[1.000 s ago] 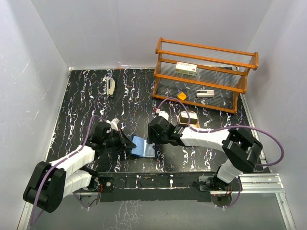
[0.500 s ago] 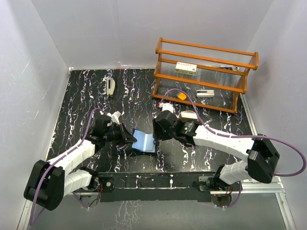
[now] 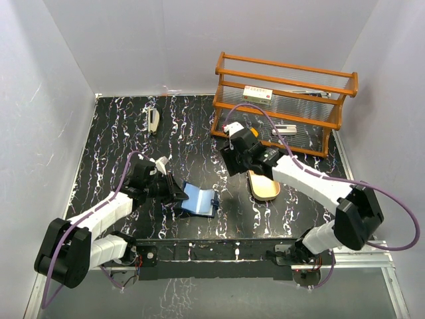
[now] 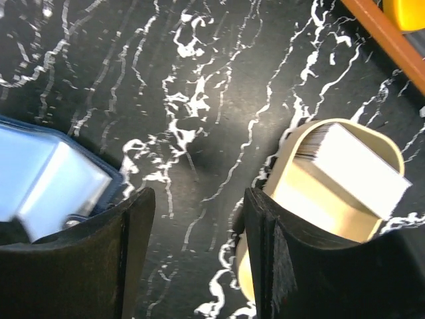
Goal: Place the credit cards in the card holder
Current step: Open the card holder at the center of the board.
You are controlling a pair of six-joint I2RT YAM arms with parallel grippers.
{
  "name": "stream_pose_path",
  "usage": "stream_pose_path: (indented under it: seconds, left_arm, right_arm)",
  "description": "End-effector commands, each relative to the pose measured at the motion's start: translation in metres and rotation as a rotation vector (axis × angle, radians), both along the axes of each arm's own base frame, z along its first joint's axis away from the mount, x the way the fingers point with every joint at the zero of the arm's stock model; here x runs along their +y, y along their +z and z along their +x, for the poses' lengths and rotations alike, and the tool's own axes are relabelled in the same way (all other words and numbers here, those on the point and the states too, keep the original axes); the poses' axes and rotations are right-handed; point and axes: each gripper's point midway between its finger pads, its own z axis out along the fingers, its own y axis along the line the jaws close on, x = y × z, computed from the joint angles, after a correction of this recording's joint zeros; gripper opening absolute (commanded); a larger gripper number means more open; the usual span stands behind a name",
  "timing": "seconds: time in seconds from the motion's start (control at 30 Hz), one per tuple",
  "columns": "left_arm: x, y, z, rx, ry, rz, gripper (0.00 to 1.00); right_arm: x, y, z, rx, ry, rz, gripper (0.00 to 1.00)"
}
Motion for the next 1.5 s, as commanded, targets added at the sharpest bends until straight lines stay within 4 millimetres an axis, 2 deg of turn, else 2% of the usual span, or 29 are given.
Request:
stream_pose_path:
  seconds: [0.0, 0.07, 0.17, 0.33, 0.4, 0.53, 0.67, 0.77, 0.83, 0.97, 1.1, 1.17, 1.3, 1.43, 1.47]
  left_arm:
    - [0.003, -0.001, -0.001, -0.008, -0.001, 0.027, 0.16]
    - [0.005, -0.005, -0.002, 0.0, -0.004, 0.048, 0.19]
    - [0.008, -0.01, -0.004, 0.014, -0.008, 0.07, 0.29]
    - [0.011, -0.012, -0.002, 0.012, -0.007, 0.093, 0.33]
    - [0.013, -0.012, -0.001, 0.01, -0.002, 0.111, 0.35]
    - [0.016, -0.013, 0.001, 0.001, 0.003, 0.134, 0.35]
    - [0.014, -0.013, 0.0, 0.009, -0.001, 0.121, 0.29]
    - [0.014, -0.014, 0.0, 0.011, 0.006, 0.121, 0.25]
    - [0.016, -0.016, 0.0, 0.013, 0.014, 0.133, 0.17]
    - [0.024, -0.024, 0.001, 0.037, 0.048, 0.182, 0.11]
    - [0.034, -0.031, -0.001, 0.054, 0.084, 0.236, 0.12]
    - [0.037, -0.033, 0.0, 0.054, 0.097, 0.248, 0.16]
    - [0.037, -0.033, -0.001, 0.05, 0.103, 0.239, 0.17]
    - [0.034, -0.033, -0.002, 0.05, 0.099, 0.221, 0.01]
    - [0.033, -0.033, -0.002, 0.049, 0.095, 0.215, 0.0]
  right_arm:
    - [0.001, 0.003, 0.012, -0.009, 0.176, -0.116, 0.55]
    - [0.013, 0.0, 0.007, 0.028, 0.238, -0.078, 0.55]
    - [0.043, 0.005, -0.003, 0.075, 0.288, 0.059, 0.53]
    - [0.093, 0.003, -0.024, 0.146, 0.257, 0.248, 0.46]
    - [0.105, 0.0, -0.03, 0.173, 0.213, 0.307, 0.44]
    - [0.132, 0.0, -0.049, 0.224, 0.216, 0.431, 0.41]
    - [0.15, -0.016, -0.062, 0.272, 0.221, 0.426, 0.36]
    - [0.148, -0.037, -0.063, 0.307, 0.19, 0.39, 0.31]
    - [0.142, -0.053, -0.064, 0.329, 0.166, 0.352, 0.28]
    - [0.12, -0.087, -0.068, 0.364, 0.105, 0.234, 0.26]
    - [0.091, -0.117, -0.073, 0.379, 0.052, 0.104, 0.26]
    - [0.076, -0.138, -0.08, 0.406, 0.036, 0.038, 0.26]
    - [0.066, -0.146, -0.085, 0.405, 0.038, 0.008, 0.26]
    - [0.067, -0.142, -0.083, 0.382, 0.06, 0.01, 0.27]
    - [0.067, -0.141, -0.081, 0.375, 0.064, 0.006, 0.27]
